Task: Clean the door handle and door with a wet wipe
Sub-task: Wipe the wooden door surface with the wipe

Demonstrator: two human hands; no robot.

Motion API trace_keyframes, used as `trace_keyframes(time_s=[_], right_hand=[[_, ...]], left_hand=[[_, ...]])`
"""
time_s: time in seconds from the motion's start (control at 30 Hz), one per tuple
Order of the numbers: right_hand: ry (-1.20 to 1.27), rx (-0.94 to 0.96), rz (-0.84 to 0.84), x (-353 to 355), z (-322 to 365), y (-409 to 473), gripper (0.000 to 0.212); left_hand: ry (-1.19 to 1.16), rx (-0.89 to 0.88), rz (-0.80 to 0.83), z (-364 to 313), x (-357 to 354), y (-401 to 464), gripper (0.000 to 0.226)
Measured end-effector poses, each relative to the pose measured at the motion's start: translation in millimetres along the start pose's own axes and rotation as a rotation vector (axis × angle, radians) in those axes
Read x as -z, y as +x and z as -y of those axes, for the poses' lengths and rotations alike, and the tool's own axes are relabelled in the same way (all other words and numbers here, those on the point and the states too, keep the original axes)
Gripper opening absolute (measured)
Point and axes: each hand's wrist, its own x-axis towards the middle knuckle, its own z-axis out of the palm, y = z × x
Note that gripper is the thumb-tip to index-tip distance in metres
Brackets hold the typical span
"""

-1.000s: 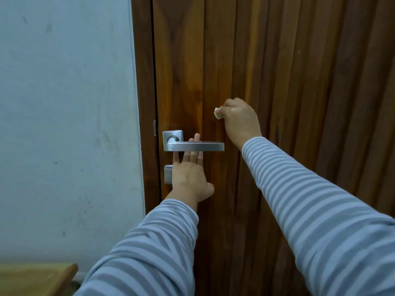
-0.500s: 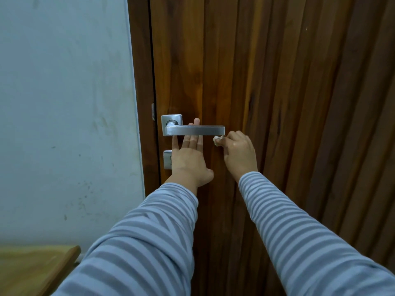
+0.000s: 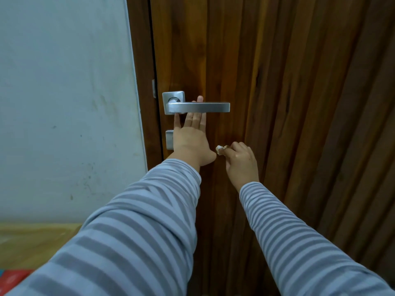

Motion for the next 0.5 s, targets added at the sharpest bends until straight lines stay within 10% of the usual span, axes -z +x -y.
trace_keyframes(time_s=[0.5], right_hand=[[0.036,0.0,0.09,-10,-4,-23,0.021]], left_hand=[[0.045,0.03,0.018,-2,-8,2,0.112]])
